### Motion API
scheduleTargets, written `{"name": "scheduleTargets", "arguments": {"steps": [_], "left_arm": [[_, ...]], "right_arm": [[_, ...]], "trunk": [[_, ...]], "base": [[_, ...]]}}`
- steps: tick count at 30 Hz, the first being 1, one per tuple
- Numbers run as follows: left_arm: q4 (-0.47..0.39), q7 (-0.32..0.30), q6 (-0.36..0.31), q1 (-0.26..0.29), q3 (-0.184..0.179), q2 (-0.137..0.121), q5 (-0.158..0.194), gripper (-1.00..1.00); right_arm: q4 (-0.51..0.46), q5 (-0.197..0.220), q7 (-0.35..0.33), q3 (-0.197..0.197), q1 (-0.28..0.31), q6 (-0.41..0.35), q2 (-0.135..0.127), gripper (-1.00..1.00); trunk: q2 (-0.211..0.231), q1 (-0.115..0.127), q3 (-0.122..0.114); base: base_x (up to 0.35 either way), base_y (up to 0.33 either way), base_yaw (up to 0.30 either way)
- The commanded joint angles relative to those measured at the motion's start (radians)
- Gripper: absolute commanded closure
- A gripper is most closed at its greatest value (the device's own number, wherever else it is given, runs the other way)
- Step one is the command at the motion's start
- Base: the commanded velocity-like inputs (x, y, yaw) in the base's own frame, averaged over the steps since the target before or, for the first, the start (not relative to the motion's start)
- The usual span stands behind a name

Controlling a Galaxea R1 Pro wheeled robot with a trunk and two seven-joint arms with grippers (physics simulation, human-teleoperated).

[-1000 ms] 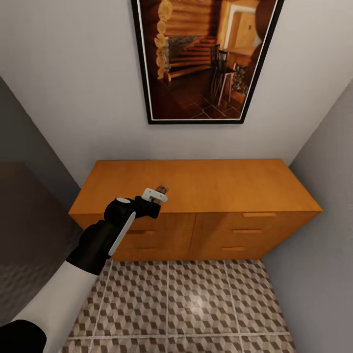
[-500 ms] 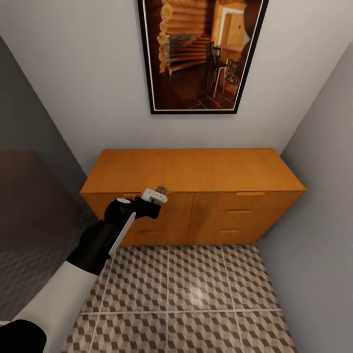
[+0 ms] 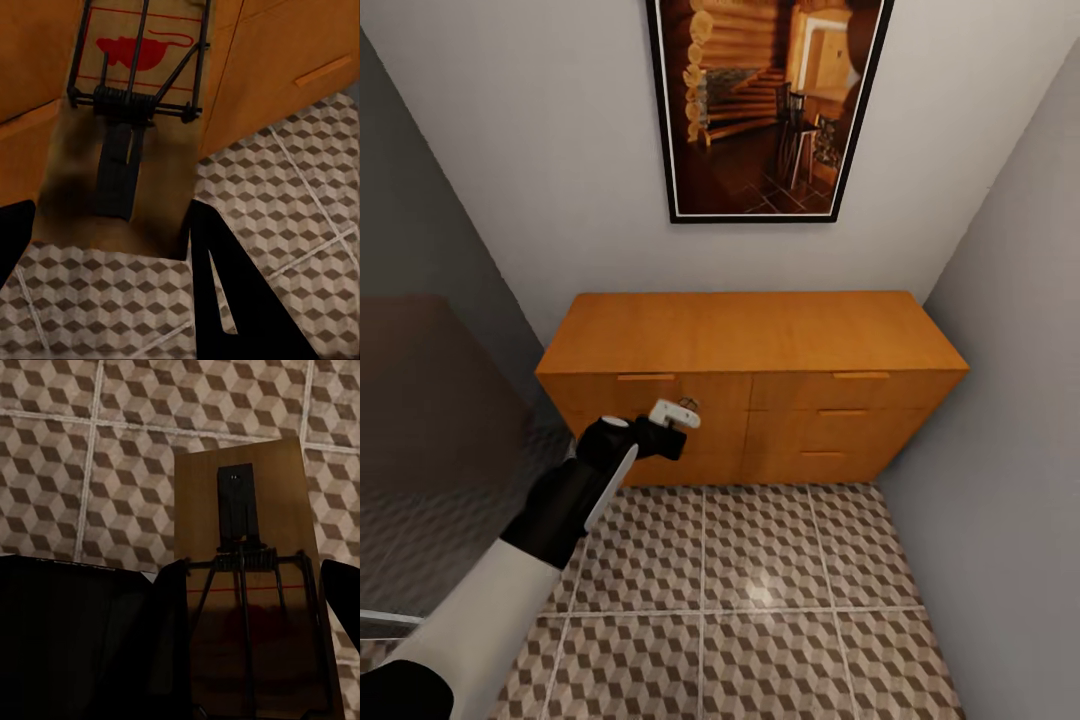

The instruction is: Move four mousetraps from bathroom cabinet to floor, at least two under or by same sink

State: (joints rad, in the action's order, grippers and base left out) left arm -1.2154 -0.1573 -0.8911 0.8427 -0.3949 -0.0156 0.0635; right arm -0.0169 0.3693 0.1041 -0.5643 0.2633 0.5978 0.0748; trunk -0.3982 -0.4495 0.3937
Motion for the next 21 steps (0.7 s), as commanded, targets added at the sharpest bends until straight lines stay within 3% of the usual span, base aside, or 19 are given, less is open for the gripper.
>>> {"name": "scheduleTargets", "arguments": {"steps": [1,6,9,10,11,13,14,21], "left_arm": [[0.010,0.003,-0.003,-0.006,-0.003,0.000,0.002,1.00],[0.082,0.000,0.019,-0.048,-0.015,0.001,0.002,1.00],[0.164,0.001,0.084,-0.066,-0.037,0.002,0.001,1.00],[0.243,0.001,0.152,-0.074,-0.053,0.002,0.001,1.00],[0.273,0.002,0.179,-0.076,-0.057,0.002,0.001,1.00],[0.455,0.002,0.336,-0.083,-0.071,0.006,0.002,1.00],[0.494,0.002,0.372,-0.084,-0.072,0.007,0.002,1.00],[1.046,0.002,0.876,-0.086,-0.077,0.033,0.008,1.00]], "right_arm": [[0.001,0.004,0.005,-0.009,0.001,0.003,0.000,1.00],[0.000,0.004,0.006,-0.008,0.001,0.002,0.000,1.00],[0.000,0.005,0.006,-0.008,0.001,0.003,-0.001,1.00],[-0.001,0.004,0.007,-0.008,0.001,0.003,-0.001,1.00],[-0.001,0.004,0.007,-0.008,0.001,0.003,-0.001,1.00],[-0.003,0.004,0.009,-0.007,0.001,0.004,-0.003,1.00],[-0.003,0.004,0.009,-0.007,0.001,0.004,-0.003,1.00],[-0.008,0.002,0.011,-0.005,0.001,0.012,-0.010,1.00]], "trunk": [[-0.002,0.000,0.002],[-0.002,0.000,0.002],[-0.002,0.000,0.002],[-0.002,0.000,0.002],[-0.002,0.000,0.002],[-0.002,0.000,0.002],[-0.002,0.000,0.002],[-0.002,0.000,0.002]], "base": [[-0.006,0.000,0.000],[-0.001,0.000,0.000],[0.000,0.000,0.000],[0.000,0.000,0.000],[0.000,0.000,0.000],[0.000,0.000,0.000],[0.000,0.000,0.000],[0.000,0.000,0.000]]}}
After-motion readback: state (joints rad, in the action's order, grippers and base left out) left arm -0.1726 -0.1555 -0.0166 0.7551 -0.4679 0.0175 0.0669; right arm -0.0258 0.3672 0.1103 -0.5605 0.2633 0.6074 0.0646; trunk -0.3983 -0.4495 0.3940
